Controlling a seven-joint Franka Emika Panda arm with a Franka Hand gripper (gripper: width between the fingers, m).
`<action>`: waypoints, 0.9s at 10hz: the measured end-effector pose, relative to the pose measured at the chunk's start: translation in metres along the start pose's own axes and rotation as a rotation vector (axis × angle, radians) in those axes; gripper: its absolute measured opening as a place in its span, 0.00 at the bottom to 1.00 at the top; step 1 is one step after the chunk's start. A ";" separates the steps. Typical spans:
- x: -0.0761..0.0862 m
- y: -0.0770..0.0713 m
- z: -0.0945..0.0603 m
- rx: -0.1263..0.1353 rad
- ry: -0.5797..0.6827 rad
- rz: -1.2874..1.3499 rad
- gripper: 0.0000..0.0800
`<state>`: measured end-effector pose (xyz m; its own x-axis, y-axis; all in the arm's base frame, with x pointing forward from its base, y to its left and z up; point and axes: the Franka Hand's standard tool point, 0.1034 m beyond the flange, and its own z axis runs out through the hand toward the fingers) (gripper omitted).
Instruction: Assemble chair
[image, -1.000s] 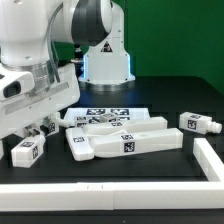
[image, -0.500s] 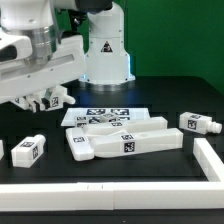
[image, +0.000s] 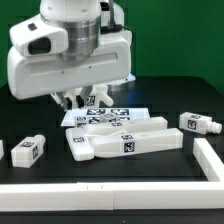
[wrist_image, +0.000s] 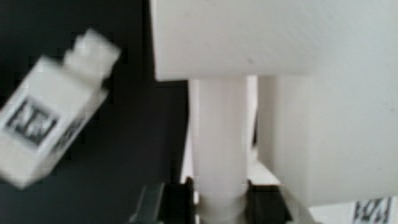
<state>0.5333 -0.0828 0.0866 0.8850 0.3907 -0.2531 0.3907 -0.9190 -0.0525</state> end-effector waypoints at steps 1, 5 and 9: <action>-0.004 0.000 0.005 -0.005 0.026 -0.033 0.15; -0.003 -0.005 0.008 0.011 -0.003 0.005 0.15; 0.104 -0.018 -0.022 0.007 0.013 0.136 0.15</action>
Offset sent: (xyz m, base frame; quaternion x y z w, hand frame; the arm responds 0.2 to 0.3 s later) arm 0.0000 0.0000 0.0000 0.0000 0.0000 0.0000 1.0000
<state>0.6238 -0.0243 0.0828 0.9329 0.2635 -0.2455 0.2655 -0.9638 -0.0254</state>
